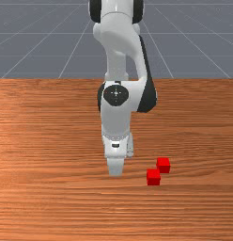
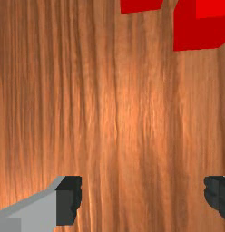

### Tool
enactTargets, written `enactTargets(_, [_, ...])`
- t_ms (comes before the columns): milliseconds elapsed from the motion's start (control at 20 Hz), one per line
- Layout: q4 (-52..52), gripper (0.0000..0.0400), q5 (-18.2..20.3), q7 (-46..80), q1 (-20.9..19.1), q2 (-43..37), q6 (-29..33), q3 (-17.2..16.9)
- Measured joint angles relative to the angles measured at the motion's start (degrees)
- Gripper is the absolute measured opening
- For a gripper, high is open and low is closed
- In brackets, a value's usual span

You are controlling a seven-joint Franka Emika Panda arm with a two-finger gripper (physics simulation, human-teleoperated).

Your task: Stack all the cube

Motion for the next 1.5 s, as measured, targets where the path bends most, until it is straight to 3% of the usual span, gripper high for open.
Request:
enactTargets(50, [1.96, 0.0400, 0.00, -0.01, 0.00, 1.88, -1.02, 0.00])
enactTargets(150, [-0.47, 0.0400, 0.00, 0.03, -0.01, 2.35, 3.49, -0.01])
enactTargets(250, [1.63, 0.0387, -0.02, 0.00, -0.01, 4.43, 2.68, -0.01])
enactTargets(300, [4.20, 0.0337, -0.04, -0.04, -0.01, 5.76, 1.23, -0.01])
enactTargets(450, [2.98, 0.0255, -0.04, -0.14, -0.02, 5.66, 5.13, -0.01])
enactTargets(500, [9.32, 0.0177, -0.04, -0.25, -0.02, 8.70, -0.45, -0.01])
enactTargets(550, [8.12, 0.0169, -0.04, -0.29, -0.02, 8.27, 1.63, -0.01])
enactTargets(700, [11.27, 0.0062, 0.01, -0.52, -0.03, 10.12, 1.13, -0.01])
enactTargets(750, [5.24, 0.0140, -0.20, -0.08, 0.28, 7.49, 8.28, -0.26])
enactTargets(850, [4.53, 0.0293, -0.04, -0.10, 0.26, 7.17, 9.33, -0.08])
enactTargets(950, [3.79, 0.0351, -0.09, 0.07, 0.43, 6.76, 10.16, -0.11])
enactTargets(1100, [4.89, 0.0389, 0.33, -0.19, 0.22, 7.06, 8.45, 0.35])
enactTargets(1300, [4.95, 0.0399, 1.69, -0.93, -0.29, 7.15, 8.42, 1.91])
enactTargets(1400, [7.45, 0.0400, 0.31, 1.55, 1.66, 8.18, 5.25, 0.44])
enactTargets(1500, [5.36, 0.0400, 2.00, 0.59, 1.03, 7.37, 8.20, 2.41])
